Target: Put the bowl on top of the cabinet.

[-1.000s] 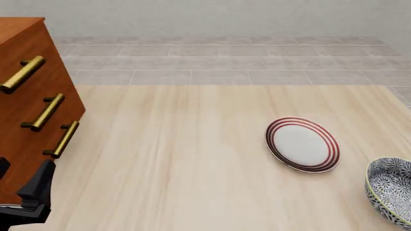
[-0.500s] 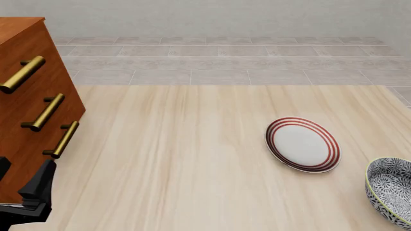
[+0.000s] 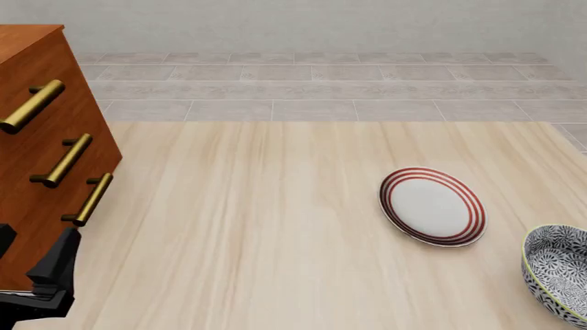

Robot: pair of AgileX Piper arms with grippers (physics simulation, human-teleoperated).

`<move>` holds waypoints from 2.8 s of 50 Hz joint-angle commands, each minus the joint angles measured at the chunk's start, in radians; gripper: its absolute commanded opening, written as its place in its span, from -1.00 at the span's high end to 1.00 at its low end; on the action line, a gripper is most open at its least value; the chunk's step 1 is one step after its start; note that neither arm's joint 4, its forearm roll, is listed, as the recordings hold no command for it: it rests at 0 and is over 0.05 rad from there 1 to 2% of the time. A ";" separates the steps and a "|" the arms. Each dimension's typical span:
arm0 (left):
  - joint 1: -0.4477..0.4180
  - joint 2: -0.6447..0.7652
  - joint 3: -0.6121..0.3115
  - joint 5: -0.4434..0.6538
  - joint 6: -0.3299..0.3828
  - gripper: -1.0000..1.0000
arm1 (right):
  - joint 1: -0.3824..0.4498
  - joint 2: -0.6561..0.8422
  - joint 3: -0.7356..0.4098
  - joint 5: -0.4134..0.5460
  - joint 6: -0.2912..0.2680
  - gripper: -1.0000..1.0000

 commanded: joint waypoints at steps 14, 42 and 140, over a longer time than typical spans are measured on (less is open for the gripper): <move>-0.001 0.007 0.000 -0.006 0.003 -1.00 | -0.036 0.110 0.034 -0.111 -0.030 -1.00; -0.003 0.006 0.000 -0.003 0.006 -1.00 | -0.021 0.173 0.086 -0.192 -0.039 -1.00; -0.011 0.017 -0.001 -0.014 0.009 -1.00 | 0.088 -0.110 -0.013 0.092 -0.006 1.00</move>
